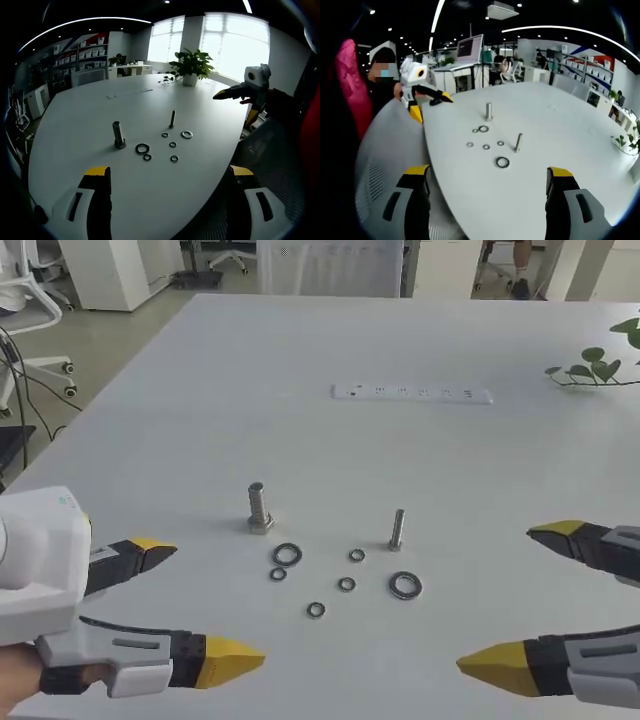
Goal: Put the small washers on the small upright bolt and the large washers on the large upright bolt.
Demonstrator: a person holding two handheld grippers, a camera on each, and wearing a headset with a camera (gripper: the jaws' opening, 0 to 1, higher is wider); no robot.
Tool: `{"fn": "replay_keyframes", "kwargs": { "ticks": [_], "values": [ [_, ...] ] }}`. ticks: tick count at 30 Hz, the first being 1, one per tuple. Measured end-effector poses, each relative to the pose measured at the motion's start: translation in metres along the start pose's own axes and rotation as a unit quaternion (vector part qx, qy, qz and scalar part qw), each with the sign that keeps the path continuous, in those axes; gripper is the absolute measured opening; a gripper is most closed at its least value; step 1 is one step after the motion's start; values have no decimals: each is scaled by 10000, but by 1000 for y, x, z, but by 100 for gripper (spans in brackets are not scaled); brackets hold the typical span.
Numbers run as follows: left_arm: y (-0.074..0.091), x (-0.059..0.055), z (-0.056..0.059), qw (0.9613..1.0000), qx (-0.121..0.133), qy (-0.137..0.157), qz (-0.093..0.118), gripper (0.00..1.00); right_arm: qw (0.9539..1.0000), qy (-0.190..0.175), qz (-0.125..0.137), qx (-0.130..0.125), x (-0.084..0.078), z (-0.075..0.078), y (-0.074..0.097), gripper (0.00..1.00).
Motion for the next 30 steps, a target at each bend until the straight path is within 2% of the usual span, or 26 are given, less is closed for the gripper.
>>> {"fn": "replay_keyframes", "kwargs": {
  "ticks": [30],
  "values": [
    [0, -1, 1, 10000, -1, 0, -15, 95, 9998, 82, -140, 75, -3, 0, -3, 95]
  ]
}}
Point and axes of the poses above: the centre of the closed fingertips' face, and the gripper's own axes: y roughly backward along the fingers, z roughly to its right, x roughly out of its top, the point moved 2 cm from there along y, roughly backward along the fingers, and after that the axes turned 6 degrees about -z, right-handed, at the moved point
